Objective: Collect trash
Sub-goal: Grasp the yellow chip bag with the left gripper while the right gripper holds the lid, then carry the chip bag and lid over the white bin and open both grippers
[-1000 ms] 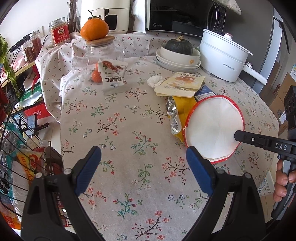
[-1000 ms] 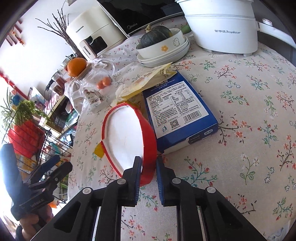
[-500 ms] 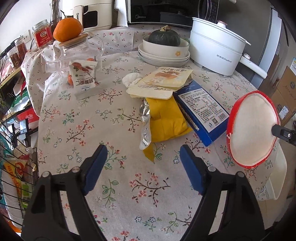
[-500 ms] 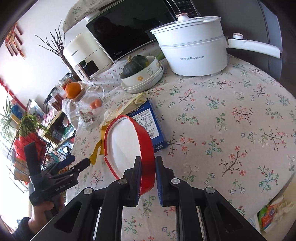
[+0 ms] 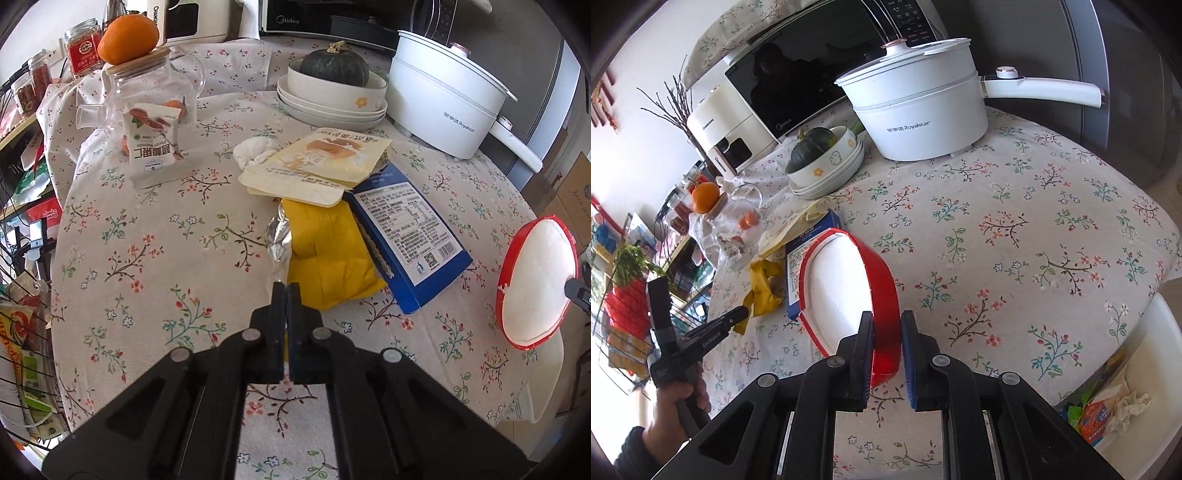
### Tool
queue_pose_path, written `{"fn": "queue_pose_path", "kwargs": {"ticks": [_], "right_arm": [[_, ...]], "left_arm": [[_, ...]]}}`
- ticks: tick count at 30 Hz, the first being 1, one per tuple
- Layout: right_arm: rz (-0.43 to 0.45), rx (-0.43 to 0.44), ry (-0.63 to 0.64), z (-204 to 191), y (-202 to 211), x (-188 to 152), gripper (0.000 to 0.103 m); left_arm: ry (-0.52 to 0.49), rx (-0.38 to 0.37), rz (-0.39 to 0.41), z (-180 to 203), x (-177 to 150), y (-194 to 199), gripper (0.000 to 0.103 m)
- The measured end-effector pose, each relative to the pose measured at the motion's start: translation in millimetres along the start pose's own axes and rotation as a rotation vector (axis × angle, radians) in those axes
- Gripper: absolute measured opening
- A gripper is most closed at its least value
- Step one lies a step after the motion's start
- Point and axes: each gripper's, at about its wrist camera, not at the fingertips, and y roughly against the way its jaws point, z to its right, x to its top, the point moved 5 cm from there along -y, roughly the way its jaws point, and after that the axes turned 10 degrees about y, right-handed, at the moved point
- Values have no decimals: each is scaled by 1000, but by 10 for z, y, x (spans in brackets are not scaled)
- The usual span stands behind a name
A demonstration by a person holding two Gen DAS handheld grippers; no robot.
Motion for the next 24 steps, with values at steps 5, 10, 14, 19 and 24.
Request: {"fn": "queue_pose_path", "kwargs": {"ticks": [5, 10, 14, 19, 24], "right_arm": [[26, -6, -13, 59, 119, 50, 15], [46, -11, -30, 91, 209, 70, 15], [55, -19, -41, 120, 273, 59, 15], [66, -30, -52, 173, 361, 28, 15], [74, -46, -64, 274, 451, -5, 15]], "left_arm": [[-29, -51, 33, 130, -5, 226, 1], [-54, -102, 78, 280, -1, 483, 1], [-74, -138, 112, 409, 7, 646, 1], [-104, -173, 132, 591, -9, 769, 1], [-135, -201, 128, 798, -75, 799, 1]]}}
